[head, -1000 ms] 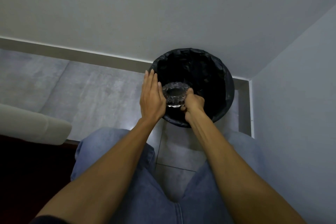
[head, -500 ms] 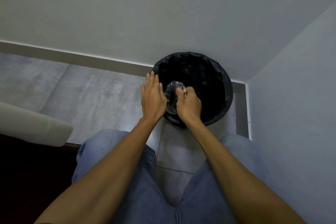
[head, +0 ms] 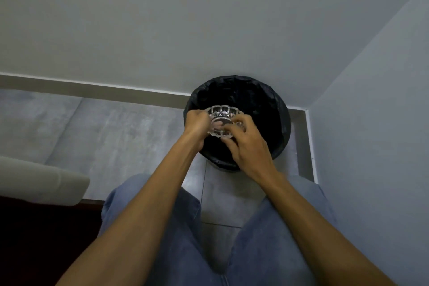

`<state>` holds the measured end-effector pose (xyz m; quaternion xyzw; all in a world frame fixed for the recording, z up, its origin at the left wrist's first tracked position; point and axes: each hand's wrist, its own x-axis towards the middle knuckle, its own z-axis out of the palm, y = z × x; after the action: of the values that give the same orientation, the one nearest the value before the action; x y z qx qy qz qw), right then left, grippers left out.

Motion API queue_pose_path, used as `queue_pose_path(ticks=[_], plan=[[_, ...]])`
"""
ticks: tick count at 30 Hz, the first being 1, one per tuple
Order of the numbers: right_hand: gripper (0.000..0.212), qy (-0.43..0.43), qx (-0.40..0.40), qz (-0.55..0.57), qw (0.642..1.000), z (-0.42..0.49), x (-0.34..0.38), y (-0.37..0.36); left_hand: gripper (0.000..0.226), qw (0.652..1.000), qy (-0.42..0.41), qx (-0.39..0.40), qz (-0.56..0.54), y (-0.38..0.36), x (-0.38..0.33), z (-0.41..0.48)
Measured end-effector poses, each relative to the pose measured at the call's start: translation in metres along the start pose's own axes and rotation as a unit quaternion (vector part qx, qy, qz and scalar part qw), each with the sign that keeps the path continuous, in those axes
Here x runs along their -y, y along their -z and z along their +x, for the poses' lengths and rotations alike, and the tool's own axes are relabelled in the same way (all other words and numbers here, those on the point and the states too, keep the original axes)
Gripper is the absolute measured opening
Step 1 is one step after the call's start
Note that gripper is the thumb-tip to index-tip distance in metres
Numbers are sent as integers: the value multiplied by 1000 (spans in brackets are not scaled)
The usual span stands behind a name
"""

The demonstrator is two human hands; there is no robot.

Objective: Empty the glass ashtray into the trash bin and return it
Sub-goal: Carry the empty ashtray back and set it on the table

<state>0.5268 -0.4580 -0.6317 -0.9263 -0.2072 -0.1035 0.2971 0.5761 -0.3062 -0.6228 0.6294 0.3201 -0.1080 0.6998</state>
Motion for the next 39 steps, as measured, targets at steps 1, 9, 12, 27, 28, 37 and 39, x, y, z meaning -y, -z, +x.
queue_pose_path(ticks=[1, 9, 12, 27, 28, 37, 39], plan=[[31, -57, -15, 43, 997, 0, -3, 4, 34, 1000, -1, -8, -17, 0, 1, -3], [40, -424, 44, 330, 842, 36, 58, 84, 30, 997, 6, -25, -75, 0, -72, -98], [31, -421, 48, 325, 845, 54, 100, 142, 33, 997, 12, -23, -69, 7, -121, -145], [41, -307, 111, 197, 925, 112, 302, 374, 29, 998, 9, -43, -55, 67, -318, -387], [41, -302, 111, 197, 926, 113, 302, 373, 28, 997, 10, -45, -56, 68, -320, -388], [39, -203, 186, 217, 937, 106, 392, 390, 39, 974, -5, -165, -158, 137, -333, -468], [39, -170, 213, 217, 937, 102, 417, 391, 37, 962, -9, -196, -188, 155, -328, -491]])
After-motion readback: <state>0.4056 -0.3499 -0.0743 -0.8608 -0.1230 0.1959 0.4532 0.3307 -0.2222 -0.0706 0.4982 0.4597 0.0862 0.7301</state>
